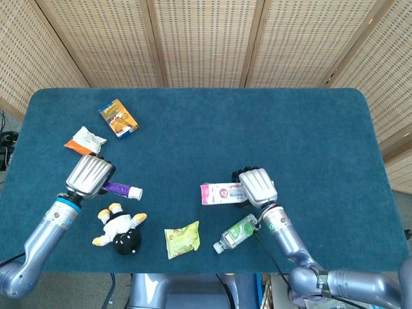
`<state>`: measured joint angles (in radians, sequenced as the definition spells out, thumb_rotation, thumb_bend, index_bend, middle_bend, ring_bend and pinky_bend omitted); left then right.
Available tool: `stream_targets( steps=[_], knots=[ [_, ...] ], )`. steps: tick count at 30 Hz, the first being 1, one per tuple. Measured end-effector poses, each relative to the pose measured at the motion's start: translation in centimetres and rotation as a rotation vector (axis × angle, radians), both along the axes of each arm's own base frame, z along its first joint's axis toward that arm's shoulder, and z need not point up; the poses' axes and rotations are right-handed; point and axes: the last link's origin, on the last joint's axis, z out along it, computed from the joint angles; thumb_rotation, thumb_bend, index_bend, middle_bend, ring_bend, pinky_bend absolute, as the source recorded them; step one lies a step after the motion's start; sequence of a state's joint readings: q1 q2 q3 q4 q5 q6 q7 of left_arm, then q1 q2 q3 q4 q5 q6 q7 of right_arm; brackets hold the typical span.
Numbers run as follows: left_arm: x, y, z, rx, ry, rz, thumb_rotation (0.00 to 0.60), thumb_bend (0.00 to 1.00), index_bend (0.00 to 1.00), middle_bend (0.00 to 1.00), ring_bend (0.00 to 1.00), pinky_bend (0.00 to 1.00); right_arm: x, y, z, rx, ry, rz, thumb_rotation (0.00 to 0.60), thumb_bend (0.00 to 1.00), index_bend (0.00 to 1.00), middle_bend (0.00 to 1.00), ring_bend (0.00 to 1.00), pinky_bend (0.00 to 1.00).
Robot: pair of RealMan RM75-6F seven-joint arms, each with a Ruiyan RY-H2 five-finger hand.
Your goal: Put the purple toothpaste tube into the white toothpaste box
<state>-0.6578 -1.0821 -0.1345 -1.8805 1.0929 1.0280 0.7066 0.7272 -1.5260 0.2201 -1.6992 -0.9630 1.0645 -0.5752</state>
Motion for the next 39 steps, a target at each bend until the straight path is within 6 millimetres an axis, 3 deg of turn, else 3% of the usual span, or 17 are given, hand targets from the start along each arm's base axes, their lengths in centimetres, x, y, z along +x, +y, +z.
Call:
stream_targets(
  steps=[11,22,39],
  knots=[
    [2.3,0.7,0.2,0.046,0.123,0.080,0.600,0.27,0.80,0.69,0.59,0.55,2.7,0.9,-1.8,0.025,0.000,0.054,0.600,0.15,0.53,0.48,0.37,0.39],
    [4.0,0.4,-2.3,0.077,0.147,0.107,0.600,0.28,0.81,0.70,0.60,0.56,3.1,0.2,-2.5,0.014,0.000,0.025,0.600,0.15,0.53,0.48,0.37,0.40],
    [3.5,0.6,-4.4,0.076,0.158,0.082,0.600,0.28,0.81,0.70,0.60,0.56,5.3,-1.7,-3.5,0.009,-0.092,-0.096,0.600,0.15,0.53,0.48,0.38,0.45]
  ],
)
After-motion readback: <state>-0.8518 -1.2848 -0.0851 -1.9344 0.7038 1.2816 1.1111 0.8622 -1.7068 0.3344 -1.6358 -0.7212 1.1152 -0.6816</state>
